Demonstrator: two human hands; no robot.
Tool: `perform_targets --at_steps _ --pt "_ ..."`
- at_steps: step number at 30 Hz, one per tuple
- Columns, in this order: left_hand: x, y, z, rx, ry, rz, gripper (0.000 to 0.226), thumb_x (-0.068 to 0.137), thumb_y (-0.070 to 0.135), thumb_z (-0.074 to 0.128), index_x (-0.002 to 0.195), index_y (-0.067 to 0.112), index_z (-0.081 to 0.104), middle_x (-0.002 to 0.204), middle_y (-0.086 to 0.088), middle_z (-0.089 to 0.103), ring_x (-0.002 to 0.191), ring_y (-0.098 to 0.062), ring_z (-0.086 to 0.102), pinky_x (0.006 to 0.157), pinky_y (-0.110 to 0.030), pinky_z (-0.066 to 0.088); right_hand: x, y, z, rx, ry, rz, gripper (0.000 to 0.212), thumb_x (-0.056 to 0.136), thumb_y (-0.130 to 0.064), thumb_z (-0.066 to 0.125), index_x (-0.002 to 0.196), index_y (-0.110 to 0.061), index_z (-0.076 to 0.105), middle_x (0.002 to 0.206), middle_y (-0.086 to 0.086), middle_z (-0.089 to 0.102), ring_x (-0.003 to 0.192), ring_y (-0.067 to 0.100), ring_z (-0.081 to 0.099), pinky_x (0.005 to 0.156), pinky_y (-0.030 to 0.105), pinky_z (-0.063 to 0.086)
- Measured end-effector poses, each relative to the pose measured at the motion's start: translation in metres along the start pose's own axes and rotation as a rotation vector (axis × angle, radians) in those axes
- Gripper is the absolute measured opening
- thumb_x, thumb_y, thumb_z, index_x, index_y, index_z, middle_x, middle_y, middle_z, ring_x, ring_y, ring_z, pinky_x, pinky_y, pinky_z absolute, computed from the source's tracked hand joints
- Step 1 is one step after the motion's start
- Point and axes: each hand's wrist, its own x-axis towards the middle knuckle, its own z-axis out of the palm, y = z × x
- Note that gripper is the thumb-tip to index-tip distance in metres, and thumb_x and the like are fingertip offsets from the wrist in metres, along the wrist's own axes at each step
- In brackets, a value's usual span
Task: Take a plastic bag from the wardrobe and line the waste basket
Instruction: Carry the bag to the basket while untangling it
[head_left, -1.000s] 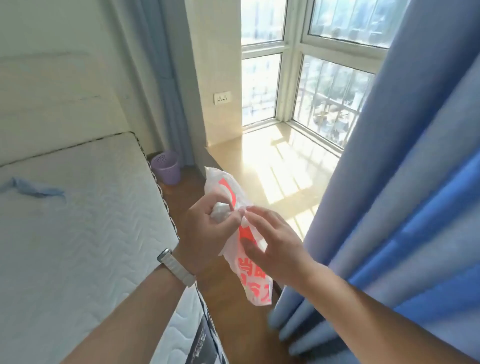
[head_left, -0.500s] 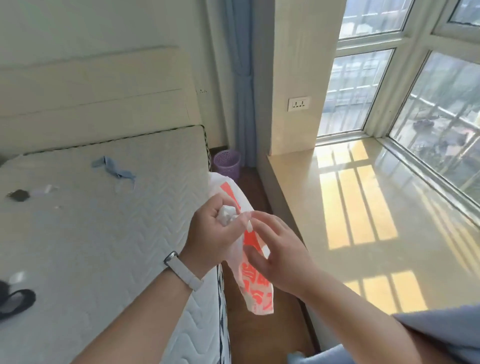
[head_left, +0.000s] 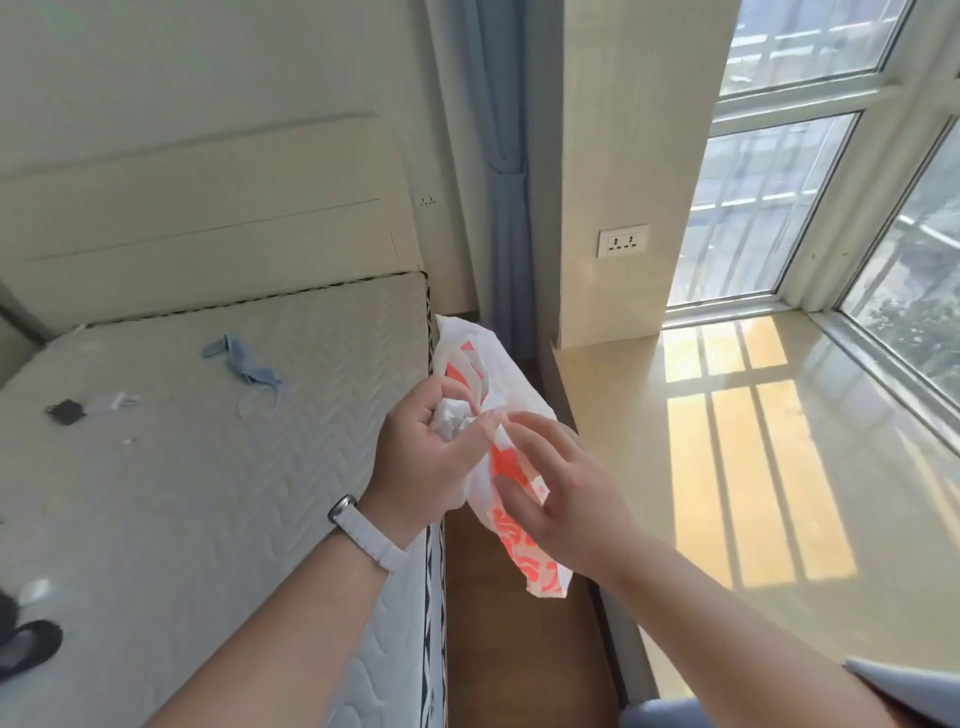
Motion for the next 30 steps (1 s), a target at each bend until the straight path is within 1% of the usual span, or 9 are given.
perform_targets --at_steps 8,12,15,17,19,21,24,26,30 --pt "0.096 -0.065 0.016 -0.014 -0.098 0.020 0.020 0.081 0.015 0.077 0.076 0.009 0.059 0.063 0.011 0.054 0.058 -0.005 0.052 0.057 -0.013 0.042 0.069 0.070 0.047 -0.013 -0.013 0.111 0.043 0.096 -0.034 0.056 0.134 -0.015 0.056 0.135 0.002 0.057 0.124 0.018 0.053 0.096 0.042 0.049" --pt "0.168 -0.110 0.014 -0.065 -0.120 0.034 0.018 0.080 0.021 0.076 0.075 0.015 0.059 0.067 0.010 0.057 0.062 -0.006 0.054 0.060 -0.013 0.043 0.124 0.103 0.072 -0.075 -0.020 0.131 0.042 0.096 -0.033 0.058 0.133 -0.013 0.056 0.136 0.003 0.056 0.123 0.018 0.054 0.096 0.038 0.049" --pt "0.223 -0.139 0.008 -0.066 -0.137 0.003 0.019 0.081 0.012 0.076 0.075 0.017 0.059 0.064 0.015 0.056 0.060 -0.003 0.054 0.056 -0.009 0.041 0.171 0.119 0.091 -0.122 -0.025 0.086 0.041 0.095 -0.032 0.058 0.130 -0.011 0.057 0.133 0.004 0.058 0.121 0.019 0.054 0.099 0.032 0.047" --pt "0.256 -0.154 0.002 -0.091 -0.143 -0.020 0.019 0.081 0.010 0.076 0.075 0.016 0.059 0.064 0.015 0.055 0.061 -0.002 0.054 0.056 -0.009 0.041 0.201 0.130 0.104 -0.142 -0.034 0.081 0.041 0.095 -0.033 0.057 0.130 -0.011 0.057 0.133 0.004 0.058 0.122 0.020 0.054 0.100 0.034 0.048" --pt "0.286 -0.168 -0.003 -0.107 -0.148 -0.020 0.018 0.081 0.011 0.076 0.075 0.013 0.059 0.067 0.009 0.056 0.062 -0.003 0.053 0.058 -0.010 0.042 0.230 0.141 0.116 -0.177 -0.036 0.094 0.043 0.096 -0.037 0.056 0.132 -0.013 0.056 0.136 0.004 0.057 0.124 0.021 0.054 0.098 0.038 0.050" --pt "0.312 -0.183 -0.008 -0.106 -0.146 -0.012 0.018 0.079 0.017 0.076 0.075 0.013 0.059 0.070 0.004 0.056 0.063 -0.004 0.052 0.061 -0.013 0.043 0.253 0.152 0.128 -0.197 -0.034 0.089 0.044 0.096 -0.038 0.055 0.132 -0.012 0.055 0.136 0.005 0.057 0.123 0.022 0.054 0.096 0.040 0.051" --pt "0.343 -0.199 -0.014 -0.128 -0.132 -0.017 0.016 0.076 0.024 0.071 0.074 0.015 0.059 0.068 0.006 0.058 0.064 -0.006 0.054 0.060 -0.014 0.044 0.283 0.166 0.141 -0.195 -0.036 0.048 0.044 0.095 -0.035 0.058 0.132 -0.012 0.054 0.133 0.006 0.057 0.120 0.022 0.056 0.094 0.041 0.051" --pt "0.362 -0.208 -0.015 -0.119 -0.113 -0.013 0.016 0.077 0.022 0.073 0.074 0.014 0.059 0.069 0.004 0.059 0.064 -0.005 0.055 0.059 -0.011 0.044 0.304 0.179 0.149 -0.195 -0.038 0.038 0.044 0.095 -0.034 0.059 0.133 -0.013 0.053 0.133 0.006 0.058 0.120 0.023 0.056 0.093 0.043 0.051" --pt "0.401 -0.233 -0.014 -0.073 -0.085 -0.029 0.018 0.081 0.007 0.076 0.075 0.009 0.059 0.068 0.006 0.059 0.063 -0.004 0.055 0.058 -0.010 0.043 0.339 0.211 0.167 -0.164 -0.034 0.030 0.043 0.095 -0.035 0.058 0.133 -0.016 0.052 0.133 0.005 0.058 0.120 0.024 0.056 0.093 0.043 0.052"
